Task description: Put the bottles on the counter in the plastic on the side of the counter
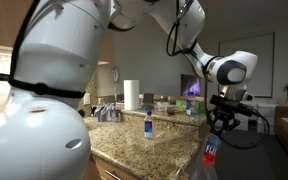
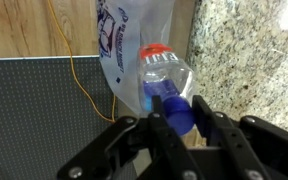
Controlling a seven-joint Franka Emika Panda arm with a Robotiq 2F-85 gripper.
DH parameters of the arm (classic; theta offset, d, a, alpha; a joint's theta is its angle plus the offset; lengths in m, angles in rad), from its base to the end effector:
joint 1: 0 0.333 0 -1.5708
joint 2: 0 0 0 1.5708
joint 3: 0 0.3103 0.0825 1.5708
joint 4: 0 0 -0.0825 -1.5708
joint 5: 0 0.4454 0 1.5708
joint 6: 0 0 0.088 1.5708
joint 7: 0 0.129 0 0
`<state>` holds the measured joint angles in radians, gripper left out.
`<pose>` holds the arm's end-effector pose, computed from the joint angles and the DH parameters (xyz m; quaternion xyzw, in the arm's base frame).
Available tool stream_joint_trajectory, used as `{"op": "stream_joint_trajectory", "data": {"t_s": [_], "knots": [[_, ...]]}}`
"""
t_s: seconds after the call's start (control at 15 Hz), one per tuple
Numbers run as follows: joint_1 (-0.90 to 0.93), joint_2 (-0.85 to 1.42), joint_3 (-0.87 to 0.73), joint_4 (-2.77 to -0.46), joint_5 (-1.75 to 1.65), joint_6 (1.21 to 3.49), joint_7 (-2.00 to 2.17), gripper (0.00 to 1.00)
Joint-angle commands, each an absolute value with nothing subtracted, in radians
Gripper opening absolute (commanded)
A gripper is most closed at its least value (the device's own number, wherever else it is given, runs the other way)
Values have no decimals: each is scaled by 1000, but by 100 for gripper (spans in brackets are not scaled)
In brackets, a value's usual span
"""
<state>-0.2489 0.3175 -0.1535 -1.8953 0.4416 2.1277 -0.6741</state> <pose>0.6202 -0.2325 0.2713 -0.9867 -0.0133 -0.0486 0.1545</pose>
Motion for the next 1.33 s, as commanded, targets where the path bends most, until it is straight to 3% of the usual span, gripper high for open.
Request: {"op": "stream_joint_trajectory", "data": {"t_s": [0.0,1.27], "knots": [[-285,388,-116,-1876,493,2126,-609,9],[-368,534,-53,-1869,539,2064,-590,9]]}}
